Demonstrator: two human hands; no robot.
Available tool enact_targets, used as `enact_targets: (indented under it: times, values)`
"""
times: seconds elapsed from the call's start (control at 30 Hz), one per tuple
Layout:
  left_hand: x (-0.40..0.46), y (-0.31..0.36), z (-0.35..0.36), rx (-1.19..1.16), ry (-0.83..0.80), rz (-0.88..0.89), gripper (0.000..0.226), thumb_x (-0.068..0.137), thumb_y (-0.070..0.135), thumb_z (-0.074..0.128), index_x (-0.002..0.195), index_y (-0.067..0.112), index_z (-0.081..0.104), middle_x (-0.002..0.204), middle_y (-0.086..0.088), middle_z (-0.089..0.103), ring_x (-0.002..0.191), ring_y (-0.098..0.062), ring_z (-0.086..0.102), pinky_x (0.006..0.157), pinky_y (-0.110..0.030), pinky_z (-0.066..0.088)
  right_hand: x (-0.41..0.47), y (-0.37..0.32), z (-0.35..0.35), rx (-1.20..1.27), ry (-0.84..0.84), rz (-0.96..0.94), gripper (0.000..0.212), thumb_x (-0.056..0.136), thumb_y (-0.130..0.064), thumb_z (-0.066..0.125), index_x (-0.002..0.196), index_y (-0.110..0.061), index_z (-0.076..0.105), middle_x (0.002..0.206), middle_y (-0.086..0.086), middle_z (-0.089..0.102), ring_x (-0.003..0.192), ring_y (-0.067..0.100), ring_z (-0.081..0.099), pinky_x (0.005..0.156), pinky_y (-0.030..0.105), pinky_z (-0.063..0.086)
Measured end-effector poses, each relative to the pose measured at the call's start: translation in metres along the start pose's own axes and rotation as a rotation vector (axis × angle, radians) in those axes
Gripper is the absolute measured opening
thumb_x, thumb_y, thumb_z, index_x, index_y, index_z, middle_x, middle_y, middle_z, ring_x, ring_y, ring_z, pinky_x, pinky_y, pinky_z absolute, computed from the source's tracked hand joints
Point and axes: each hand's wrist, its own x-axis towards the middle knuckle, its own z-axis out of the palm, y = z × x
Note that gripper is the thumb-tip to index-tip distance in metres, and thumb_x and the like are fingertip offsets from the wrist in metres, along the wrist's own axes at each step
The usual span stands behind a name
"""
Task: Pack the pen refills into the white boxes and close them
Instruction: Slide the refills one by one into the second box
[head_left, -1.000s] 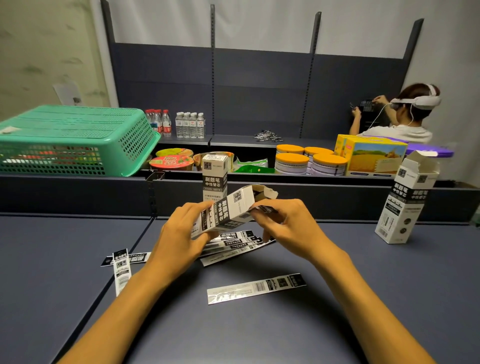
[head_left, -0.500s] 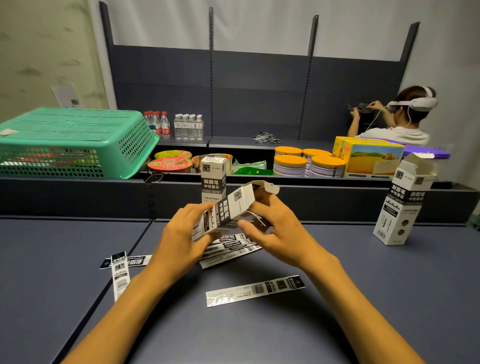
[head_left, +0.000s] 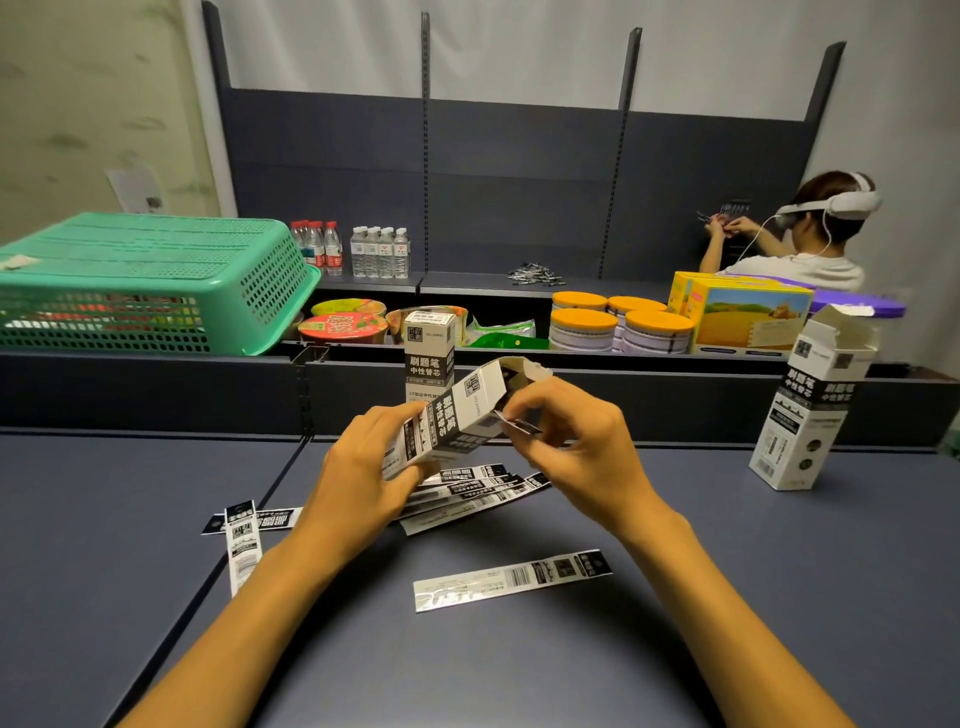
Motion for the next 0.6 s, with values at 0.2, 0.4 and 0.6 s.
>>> enact_targets:
  times: [0.2, 0.4, 0.6]
  values:
    - [0.000, 0.001, 0.001, 0.013, -0.014, 0.000, 0.065, 0.078, 0.014, 0.078, 0.135, 0.021, 0.050, 0.118, 0.002, 0.058, 0.104, -0.014, 0.055, 0.087, -0.032, 0.051, 0.000, -0.004, 0.003, 0.088, -0.095, 0.168, 0.022, 0.087, -0.019, 0.071, 0.105, -0.024, 0.060, 0.108, -0.009, 0.066, 0.064, 0.019, 0.066, 0.055, 0.032, 0.057]
    - [-0.001, 0.001, 0.003, 0.030, -0.022, 0.005, 0.064, 0.078, 0.012, 0.077, 0.135, 0.023, 0.050, 0.118, 0.005, 0.057, 0.104, -0.012, 0.052, 0.087, -0.019, 0.043, -0.001, -0.004, 0.005, 0.085, -0.255, 0.255, 0.037, 0.088, -0.026, 0.071, 0.123, -0.019, 0.065, 0.119, -0.010, 0.066, 0.063, 0.012, 0.065, 0.056, 0.018, 0.053]
    - [-0.001, 0.002, 0.003, 0.041, -0.032, 0.023, 0.065, 0.077, 0.011, 0.078, 0.134, 0.022, 0.051, 0.118, 0.004, 0.058, 0.104, -0.010, 0.051, 0.086, -0.018, 0.041, 0.004, -0.007, 0.010, -0.041, -0.396, 0.292, 0.052, 0.090, -0.048, 0.061, 0.136, -0.023, 0.055, 0.133, -0.006, 0.060, 0.066, -0.014, 0.058, 0.057, 0.009, 0.045]
